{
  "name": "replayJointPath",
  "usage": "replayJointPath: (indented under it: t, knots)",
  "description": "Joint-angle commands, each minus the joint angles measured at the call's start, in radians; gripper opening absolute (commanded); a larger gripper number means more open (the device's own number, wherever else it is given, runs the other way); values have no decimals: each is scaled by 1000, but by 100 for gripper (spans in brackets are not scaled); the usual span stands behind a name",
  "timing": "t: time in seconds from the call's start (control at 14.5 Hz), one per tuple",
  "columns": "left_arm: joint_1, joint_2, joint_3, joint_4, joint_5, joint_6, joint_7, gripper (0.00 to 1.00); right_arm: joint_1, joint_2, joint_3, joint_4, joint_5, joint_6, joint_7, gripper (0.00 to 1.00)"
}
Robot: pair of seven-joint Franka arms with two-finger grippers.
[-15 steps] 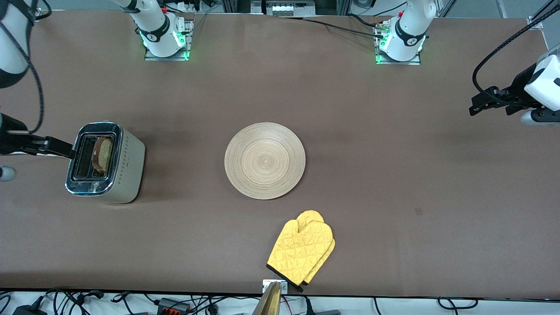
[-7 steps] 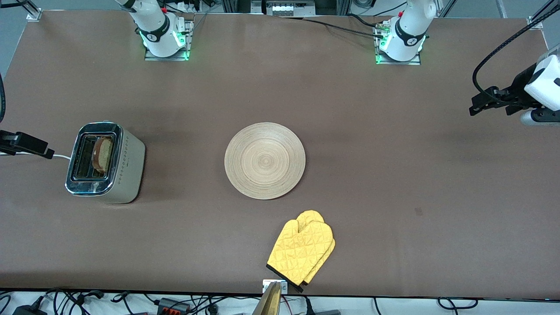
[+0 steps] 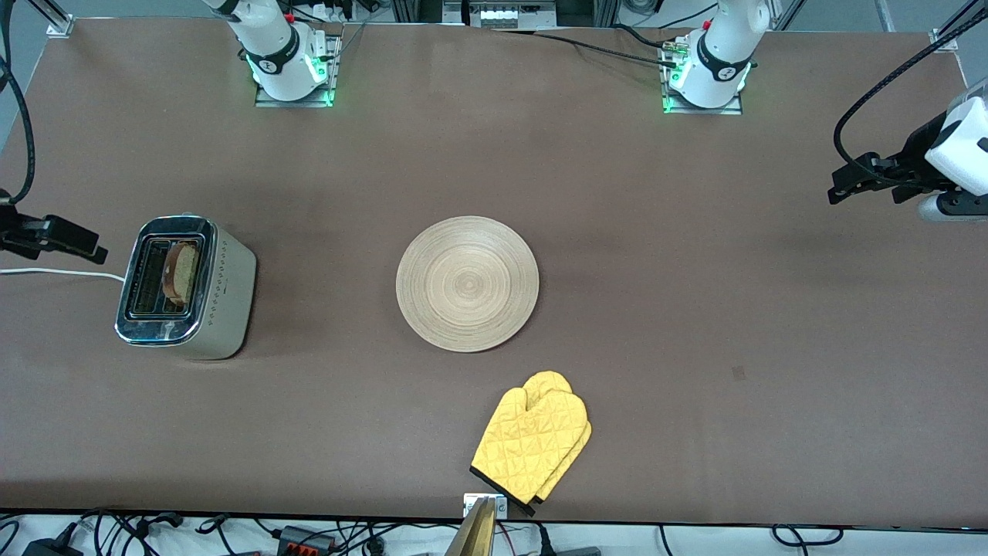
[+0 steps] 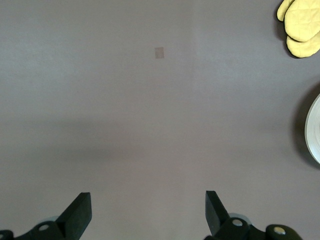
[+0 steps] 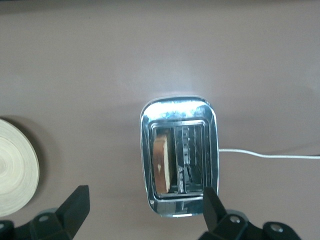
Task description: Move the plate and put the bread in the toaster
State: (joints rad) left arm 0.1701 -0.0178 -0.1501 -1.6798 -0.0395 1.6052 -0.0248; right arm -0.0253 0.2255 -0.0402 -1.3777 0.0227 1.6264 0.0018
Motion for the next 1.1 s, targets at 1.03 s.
replayJointPath:
  t: [1.03]
  knots:
    - [9, 4, 0, 8, 12, -10, 2, 100, -10, -242, 13, -293, -24, 20, -19, 100]
